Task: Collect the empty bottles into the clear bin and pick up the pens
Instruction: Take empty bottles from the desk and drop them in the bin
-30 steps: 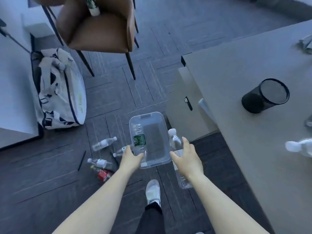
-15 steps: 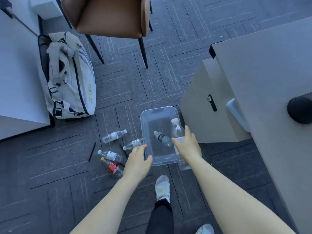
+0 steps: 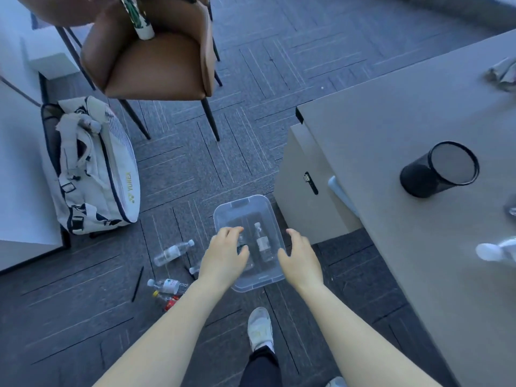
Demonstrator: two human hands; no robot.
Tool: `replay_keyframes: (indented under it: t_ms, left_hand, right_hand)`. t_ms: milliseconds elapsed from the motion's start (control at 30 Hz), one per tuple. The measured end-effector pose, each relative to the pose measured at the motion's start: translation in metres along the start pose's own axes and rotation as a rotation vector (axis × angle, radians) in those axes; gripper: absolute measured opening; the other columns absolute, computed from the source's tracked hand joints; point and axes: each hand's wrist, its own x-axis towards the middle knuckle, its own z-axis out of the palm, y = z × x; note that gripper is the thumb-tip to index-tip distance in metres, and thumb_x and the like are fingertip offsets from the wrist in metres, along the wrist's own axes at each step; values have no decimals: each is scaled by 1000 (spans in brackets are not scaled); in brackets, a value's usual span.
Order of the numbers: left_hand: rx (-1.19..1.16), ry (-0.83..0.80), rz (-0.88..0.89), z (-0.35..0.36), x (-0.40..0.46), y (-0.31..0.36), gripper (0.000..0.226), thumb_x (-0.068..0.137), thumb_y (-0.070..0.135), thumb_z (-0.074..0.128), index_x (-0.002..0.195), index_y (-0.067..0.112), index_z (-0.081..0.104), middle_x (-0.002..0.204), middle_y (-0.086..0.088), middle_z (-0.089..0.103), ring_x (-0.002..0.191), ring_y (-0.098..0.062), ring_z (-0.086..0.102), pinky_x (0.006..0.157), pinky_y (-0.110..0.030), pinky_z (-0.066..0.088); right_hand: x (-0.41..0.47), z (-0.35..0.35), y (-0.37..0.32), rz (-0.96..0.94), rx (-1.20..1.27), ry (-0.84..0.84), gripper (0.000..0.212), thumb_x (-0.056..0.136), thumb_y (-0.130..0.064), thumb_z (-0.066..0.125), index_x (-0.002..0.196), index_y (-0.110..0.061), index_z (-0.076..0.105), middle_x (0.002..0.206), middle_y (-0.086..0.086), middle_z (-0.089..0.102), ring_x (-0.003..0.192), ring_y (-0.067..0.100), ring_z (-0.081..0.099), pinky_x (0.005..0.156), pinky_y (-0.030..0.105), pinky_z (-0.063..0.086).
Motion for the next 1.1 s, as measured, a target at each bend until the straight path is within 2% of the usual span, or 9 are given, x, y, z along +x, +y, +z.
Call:
replay_keyframes:
  t_ms: [233,433,533,600,700,800,900,1000,1100]
  left_hand:
    - [121,79,354,-11,-17,119,44,96,24,51,138,16,47,138,1,47,126,-23,43,98,-33,40]
    - [215,62,696,32,-39,253,46,90,21,60,134,14,52,135,-5,51,119,-28,50,94,-40,48]
    - [260,40,770,62,-55,306,49,90,23,56,138,18,48,138,-2,47,120,-26,47,93,-38,47]
    - [291,30,808,82,-62,333,49,90,23,53,139,20,45,139,1,45,120,-24,46,91,-35,45]
    - [304,8,805,110,-69,363,49,88,18,52,137,19,47,138,0,46,120,-24,45,90,-34,45]
    - [278,14,760,132,-73,381,49,86,15,52,135,19,50,136,0,48,120,-24,45,89,-34,45]
    - [230,37,708,145,-77,384,47,87,13,52,134,19,51,133,0,50,122,-22,44,88,-34,46]
    - [194,70,648,145,-80,379,46,88,13,54,134,18,51,134,0,50,124,-20,44,89,-35,47]
    - [171,110,611,134,-83,371,44,90,15,56,134,17,52,134,3,51,125,-17,45,90,-29,45]
  right_hand:
    - [-70,-115,25,-148,42,355,38,94,-20,51,132,-21,54,127,-4,58,108,17,59,88,38,50]
    - [-112,-241,136,-9,-110,617,42,93,-17,52,134,-19,53,131,2,58,118,25,53,88,38,49]
    - [-116,-289,190,103,-260,562,56,89,-12,49,143,-23,42,144,0,46,127,28,42,88,37,45]
    - [-111,-311,217,123,-414,483,67,86,-10,49,149,-24,30,154,2,32,137,29,30,98,39,41]
    - [-92,-330,248,66,-623,421,78,86,-3,48,154,-23,16,161,8,12,148,33,9,117,41,20]
    - [-67,-340,271,3,-743,352,82,88,1,45,156,-24,7,163,10,2,149,36,-2,121,46,6]
    - [-48,-342,280,-59,-832,312,79,89,0,44,156,-23,7,163,11,6,149,36,1,120,51,0]
    - [-41,-345,284,-160,-832,326,71,89,1,46,152,-22,22,157,13,25,149,35,13,119,56,1]
    - [-45,-349,280,-332,-792,477,74,66,-6,71,132,-18,39,129,15,55,131,39,46,112,60,24]
